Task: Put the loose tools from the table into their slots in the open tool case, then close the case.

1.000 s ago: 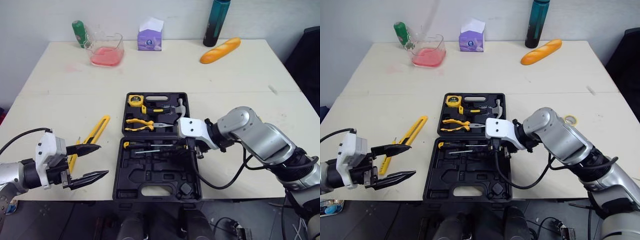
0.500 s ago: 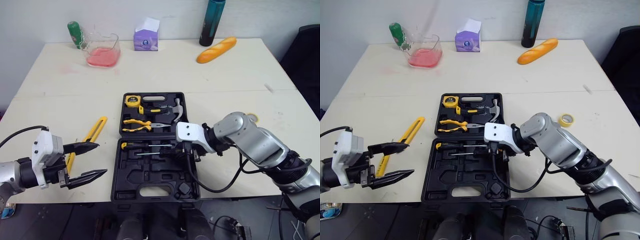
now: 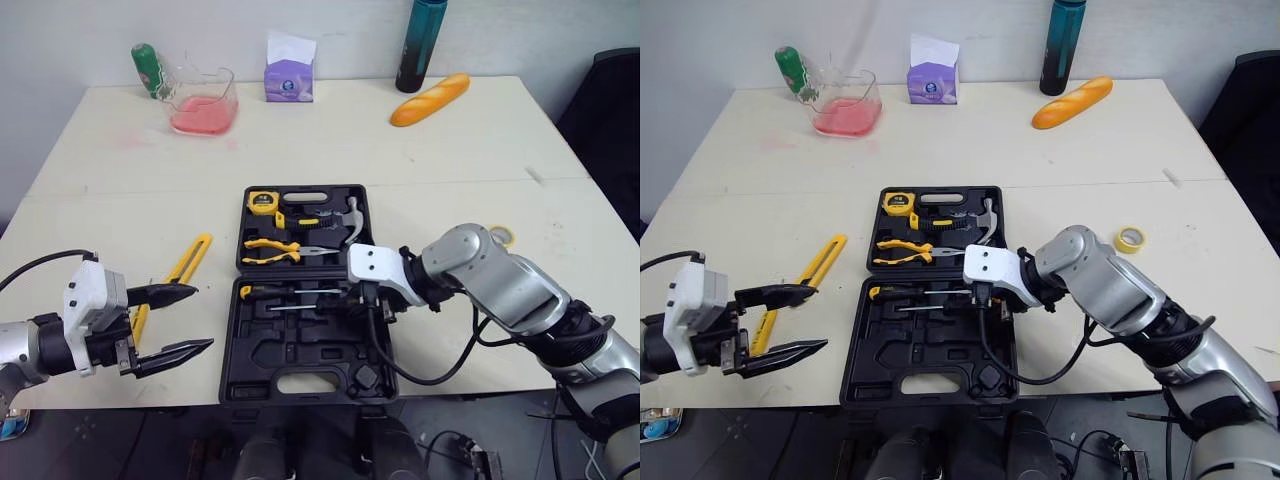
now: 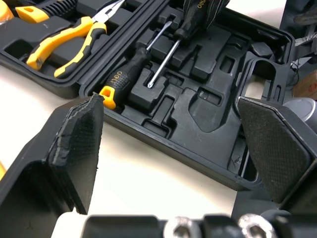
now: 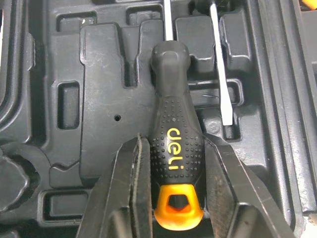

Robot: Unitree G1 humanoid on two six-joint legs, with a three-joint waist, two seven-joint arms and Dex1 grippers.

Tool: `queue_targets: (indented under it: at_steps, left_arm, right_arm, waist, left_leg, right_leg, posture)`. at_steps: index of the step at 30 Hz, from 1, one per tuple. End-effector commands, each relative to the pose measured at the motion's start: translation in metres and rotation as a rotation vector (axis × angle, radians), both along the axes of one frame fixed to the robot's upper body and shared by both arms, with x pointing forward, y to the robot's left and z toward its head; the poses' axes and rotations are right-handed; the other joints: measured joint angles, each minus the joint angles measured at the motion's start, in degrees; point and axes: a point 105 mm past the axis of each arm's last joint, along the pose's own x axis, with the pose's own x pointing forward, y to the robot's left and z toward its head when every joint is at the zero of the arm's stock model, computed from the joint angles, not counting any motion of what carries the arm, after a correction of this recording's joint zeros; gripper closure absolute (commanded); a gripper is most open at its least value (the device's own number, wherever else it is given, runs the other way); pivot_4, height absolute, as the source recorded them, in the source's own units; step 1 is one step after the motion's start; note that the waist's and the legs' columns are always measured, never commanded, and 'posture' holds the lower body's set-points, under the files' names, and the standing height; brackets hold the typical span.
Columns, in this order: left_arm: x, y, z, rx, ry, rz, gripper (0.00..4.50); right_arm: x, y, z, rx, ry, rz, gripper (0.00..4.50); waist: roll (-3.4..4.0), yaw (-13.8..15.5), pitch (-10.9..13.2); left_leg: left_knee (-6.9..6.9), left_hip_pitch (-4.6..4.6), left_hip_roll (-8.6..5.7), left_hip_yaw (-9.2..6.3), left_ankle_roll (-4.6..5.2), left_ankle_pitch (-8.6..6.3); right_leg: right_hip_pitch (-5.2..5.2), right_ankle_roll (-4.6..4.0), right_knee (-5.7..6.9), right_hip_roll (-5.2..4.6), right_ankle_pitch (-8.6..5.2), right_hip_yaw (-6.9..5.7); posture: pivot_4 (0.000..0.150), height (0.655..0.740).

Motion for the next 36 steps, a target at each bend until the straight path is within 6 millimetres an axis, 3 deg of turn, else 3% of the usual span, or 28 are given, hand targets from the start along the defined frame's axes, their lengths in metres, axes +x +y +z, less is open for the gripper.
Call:
queue_targets:
  at_steps: [1,7,12,16,21,24,28,29,36]
  left_arm:
    - [-0.003,-0.001,0.007,0.024,-0.03,-0.018,0.0]
    - [-0.005,-0.002,0.006,0.017,-0.029,-0.019,0.0]
    - [-0.004,-0.003,0.004,0.01,-0.032,-0.019,0.0]
    - [-0.003,-0.003,0.004,0.007,-0.039,-0.021,0.0]
    - [0.0,-0.003,0.005,0.01,-0.047,-0.026,0.0]
    - [0.001,-0.004,0.006,0.009,-0.052,-0.031,0.0]
    - [0.002,-0.007,0.006,0.007,-0.061,-0.038,0.0]
    - [0.003,-0.007,0.006,0.006,-0.062,-0.04,0.0]
    - [0.008,-0.005,0.008,0.019,-0.08,-0.039,0.0]
  right_arm:
    - [0.002,0.005,0.02,0.057,-0.076,0.034,1.22]
    - [-0.007,-0.016,0.037,0.073,-0.056,0.092,1.22]
    - [-0.007,-0.024,0.04,0.136,-0.062,0.112,1.22]
    - [-0.001,-0.011,0.055,0.402,-0.154,0.13,1.22]
    - [-0.01,-0.006,0.044,0.528,-0.105,0.178,1.22]
    - [-0.01,-0.002,0.033,0.53,-0.116,0.195,2.01]
    - [-0.01,0.01,0.019,0.557,-0.107,0.195,4.13]
    - [-0.011,0.012,0.014,0.55,-0.108,0.205,4.45]
    - [0.003,0.013,-0.007,0.491,-0.155,0.191,4.45]
  waist:
    - [0.0,0.09,0.0]
    - [-0.08,0.35,-0.02]
    - [-0.1,0.11,-0.03]
    - [-0.15,0.16,-0.05]
    - [-0.22,0.36,-0.09]
    - [-0.21,0.27,-0.09]
    - [-0.21,0.08,-0.09]
    - [-0.21,0.04,-0.09]
    - [-0.22,0.26,-0.09]
  left_leg:
    - [0.0,0.0,0.0,0.0,0.0,0.0]
    - [0.0,-0.04,-0.08,-0.02,0.06,-0.02]
    - [0.0,-0.02,0.01,0.0,0.01,-0.02]
    - [-0.01,0.0,0.0,0.07,-0.01,-0.02]
    - [-0.01,0.0,-0.02,0.04,0.01,-0.02]
    - [0.0,0.01,-0.03,0.05,0.02,-0.01]
    - [-0.01,0.04,0.0,0.05,0.0,-0.01]
    - [-0.02,0.05,0.01,0.06,-0.01,-0.01]
    - [-0.01,0.06,-0.02,0.06,-0.01,0.0]
  right_leg:
    - [-0.01,0.0,0.01,0.0,0.0,0.0]
    - [0.0,0.0,-0.03,-0.06,0.0,0.0]
    - [0.0,-0.01,-0.02,0.01,0.0,-0.01]
    - [-0.02,-0.01,0.01,0.01,-0.01,0.02]
    - [0.0,-0.01,0.0,0.0,-0.01,0.01]
    - [0.01,-0.01,0.01,-0.01,0.0,0.02]
    - [0.01,-0.02,0.04,0.01,-0.01,0.02]
    - [0.0,-0.03,0.05,0.02,-0.02,0.03]
    - [0.01,-0.04,0.07,0.01,-0.02,0.04]
  posture:
    - [0.15,0.74]
    - [0.15,0.74]
    - [0.15,0.74]
    - [0.15,0.74]
    - [0.15,0.74]
    - [0.15,0.74]
    - [0.15,0.74]
    - [0.15,0.74]
    - [0.15,0.74]
